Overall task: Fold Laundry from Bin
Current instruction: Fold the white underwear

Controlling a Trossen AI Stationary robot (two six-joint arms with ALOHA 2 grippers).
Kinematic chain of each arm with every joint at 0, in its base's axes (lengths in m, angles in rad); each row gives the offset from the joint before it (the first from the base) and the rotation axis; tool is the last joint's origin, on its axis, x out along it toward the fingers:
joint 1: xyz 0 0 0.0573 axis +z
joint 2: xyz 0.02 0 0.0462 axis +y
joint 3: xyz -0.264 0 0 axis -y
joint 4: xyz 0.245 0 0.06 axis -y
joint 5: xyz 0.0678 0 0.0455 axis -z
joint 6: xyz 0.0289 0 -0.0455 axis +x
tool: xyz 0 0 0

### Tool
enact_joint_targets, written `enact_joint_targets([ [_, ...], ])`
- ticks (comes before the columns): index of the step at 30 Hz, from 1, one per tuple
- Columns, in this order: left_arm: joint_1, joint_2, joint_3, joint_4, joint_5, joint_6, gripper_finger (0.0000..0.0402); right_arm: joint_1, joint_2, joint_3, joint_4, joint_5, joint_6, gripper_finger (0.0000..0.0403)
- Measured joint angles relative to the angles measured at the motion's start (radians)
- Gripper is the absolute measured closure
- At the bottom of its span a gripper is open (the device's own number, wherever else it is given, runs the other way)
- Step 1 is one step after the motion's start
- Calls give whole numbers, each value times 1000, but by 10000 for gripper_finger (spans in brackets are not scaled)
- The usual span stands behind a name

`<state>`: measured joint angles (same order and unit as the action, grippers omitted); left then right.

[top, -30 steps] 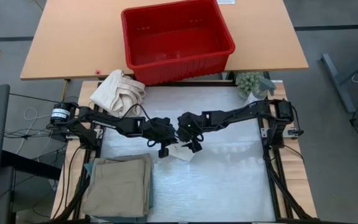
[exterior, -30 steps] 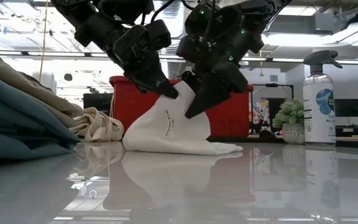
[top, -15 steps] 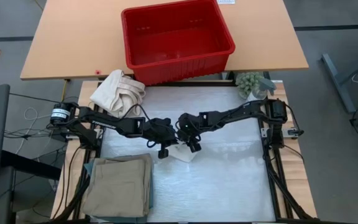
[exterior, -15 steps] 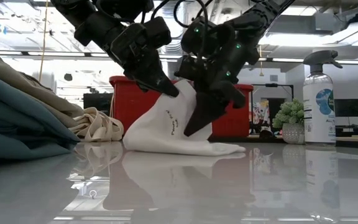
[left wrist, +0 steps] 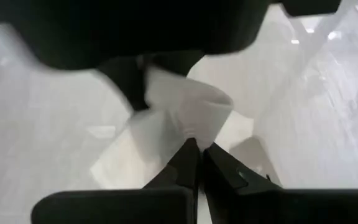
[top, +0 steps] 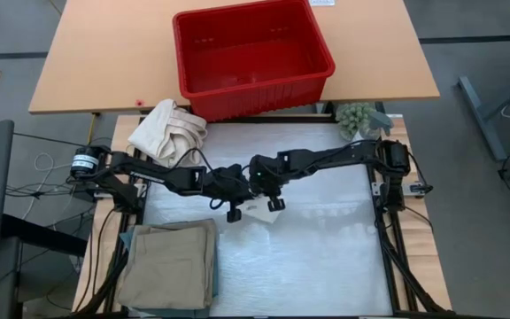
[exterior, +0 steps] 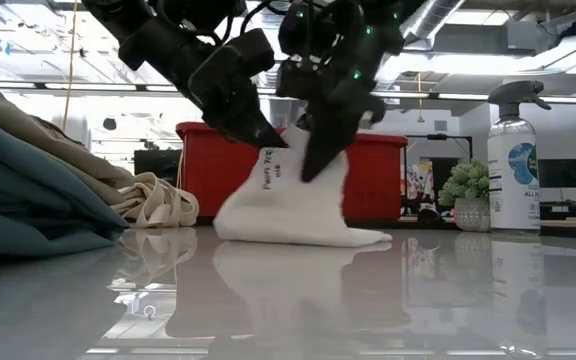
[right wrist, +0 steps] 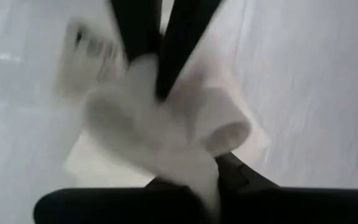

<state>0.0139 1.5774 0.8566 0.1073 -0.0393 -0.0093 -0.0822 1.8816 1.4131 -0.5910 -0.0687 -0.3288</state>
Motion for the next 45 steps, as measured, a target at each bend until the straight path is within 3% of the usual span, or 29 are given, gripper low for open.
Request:
enact_joint_targets([
  [5, 0, -50, 0, -26, -68, -11, 401, 25, -14, 61, -217, -5, 99, 369],
  [10, -1, -102, 0, -52, -112, -12, 401, 108, -79, 62, -261, -5, 199, 369],
  [19, -36, -111, 0, 19, 55, -103, 401, 249, -137, 62, -249, 22, 459, 369],
  [30, -128, -101, -2, 17, 25, -97, 402, 365, -77, 61, -183, 83, 682, 369],
  [34, -125, -101, -2, 17, 21, -27, 402, 374, -78, 55, -200, 123, 832, 369],
  [40, -104, -83, -2, 21, 37, 33, 402, 389, -59, 39, -181, 166, 927, 369],
  [45, -97, 5, -2, 81, 71, 41, 402, 388, -60, 15, -228, 180, 1025, 369],
])
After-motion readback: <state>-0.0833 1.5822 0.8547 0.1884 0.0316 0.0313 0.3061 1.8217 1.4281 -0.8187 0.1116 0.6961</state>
